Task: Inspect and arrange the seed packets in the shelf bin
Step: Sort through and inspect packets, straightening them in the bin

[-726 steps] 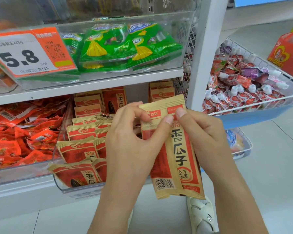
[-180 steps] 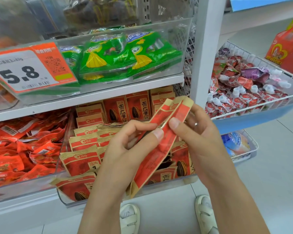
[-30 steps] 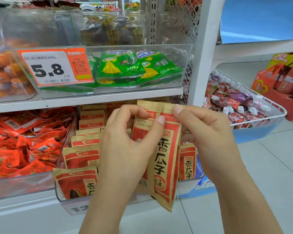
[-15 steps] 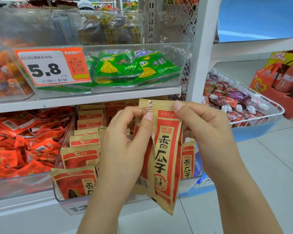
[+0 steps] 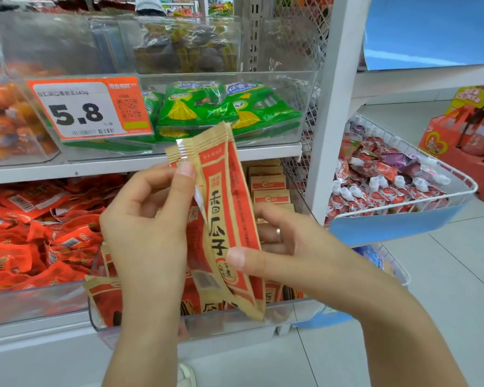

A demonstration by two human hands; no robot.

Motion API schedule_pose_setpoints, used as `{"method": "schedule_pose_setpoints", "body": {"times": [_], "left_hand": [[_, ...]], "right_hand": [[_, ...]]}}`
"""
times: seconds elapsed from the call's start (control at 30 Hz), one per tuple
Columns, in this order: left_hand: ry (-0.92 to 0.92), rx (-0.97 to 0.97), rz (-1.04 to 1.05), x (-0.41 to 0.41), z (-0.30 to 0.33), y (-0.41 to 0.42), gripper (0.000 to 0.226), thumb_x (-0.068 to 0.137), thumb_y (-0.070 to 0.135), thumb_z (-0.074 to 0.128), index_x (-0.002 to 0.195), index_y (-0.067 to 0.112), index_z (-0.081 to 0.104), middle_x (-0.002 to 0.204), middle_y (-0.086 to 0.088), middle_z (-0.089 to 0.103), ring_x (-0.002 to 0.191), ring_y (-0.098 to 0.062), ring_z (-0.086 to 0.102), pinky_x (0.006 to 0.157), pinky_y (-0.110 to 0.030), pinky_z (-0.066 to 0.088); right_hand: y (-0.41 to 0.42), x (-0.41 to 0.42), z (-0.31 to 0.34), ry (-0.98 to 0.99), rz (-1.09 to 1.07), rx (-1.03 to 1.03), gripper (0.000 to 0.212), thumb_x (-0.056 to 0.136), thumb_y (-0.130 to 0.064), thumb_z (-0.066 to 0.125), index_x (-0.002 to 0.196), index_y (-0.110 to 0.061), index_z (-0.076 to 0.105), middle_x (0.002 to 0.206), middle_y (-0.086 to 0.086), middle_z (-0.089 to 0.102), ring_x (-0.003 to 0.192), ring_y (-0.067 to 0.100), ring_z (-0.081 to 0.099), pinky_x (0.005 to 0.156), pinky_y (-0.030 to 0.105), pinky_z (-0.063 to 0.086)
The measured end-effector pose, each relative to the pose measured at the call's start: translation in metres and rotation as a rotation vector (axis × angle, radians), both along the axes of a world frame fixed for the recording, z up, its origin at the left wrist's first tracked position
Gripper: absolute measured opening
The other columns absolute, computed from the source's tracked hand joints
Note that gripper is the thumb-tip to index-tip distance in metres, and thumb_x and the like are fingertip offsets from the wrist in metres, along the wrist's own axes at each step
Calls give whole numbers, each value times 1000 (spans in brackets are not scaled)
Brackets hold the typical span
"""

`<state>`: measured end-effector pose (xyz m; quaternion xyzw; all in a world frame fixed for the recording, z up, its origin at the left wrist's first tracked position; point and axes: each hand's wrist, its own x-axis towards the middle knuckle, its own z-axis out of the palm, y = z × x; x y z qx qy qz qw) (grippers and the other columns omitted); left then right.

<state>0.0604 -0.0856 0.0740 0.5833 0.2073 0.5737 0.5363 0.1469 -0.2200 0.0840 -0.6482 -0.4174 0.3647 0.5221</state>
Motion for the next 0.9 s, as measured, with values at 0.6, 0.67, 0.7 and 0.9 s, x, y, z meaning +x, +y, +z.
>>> {"method": "schedule_pose_setpoints", "body": {"times": [0.6, 0.67, 0.7, 0.9], "left_hand": [[466, 404, -247, 7, -10, -18, 34, 73, 33, 83, 95, 39, 58, 127, 25, 47, 120, 12, 45, 91, -18, 48], [514, 439, -205, 9, -9, -22, 34, 70, 46, 81, 93, 37, 57, 117, 26, 51, 113, 12, 48, 87, -14, 45], [522, 431, -183, 10, -9, -24, 35, 69, 50, 77, 92, 37, 55, 110, 26, 54, 107, 10, 52, 85, -13, 46], [533, 524, -120, 8, -7, -26, 23, 81, 50, 65, 94, 38, 49, 98, 24, 62, 94, 6, 58, 79, -14, 48]], "right_hand": [[0, 16, 3, 201, -550, 411, 16, 97, -11, 52, 102, -17, 66, 81, -2, 75, 69, 12, 72, 66, 39, 61], [-3, 17, 4, 204, -565, 438, 16, 97, -12, 52, 100, -20, 66, 86, -2, 76, 74, 14, 73, 68, 39, 62], [-5, 17, 5, 201, -559, 444, 16, 98, -13, 52, 100, -21, 66, 88, -1, 76, 76, 15, 74, 68, 40, 62], [-5, 14, 7, 184, -540, 450, 16, 97, -13, 53, 107, -18, 64, 92, 0, 76, 80, 17, 74, 65, 42, 62]]}}
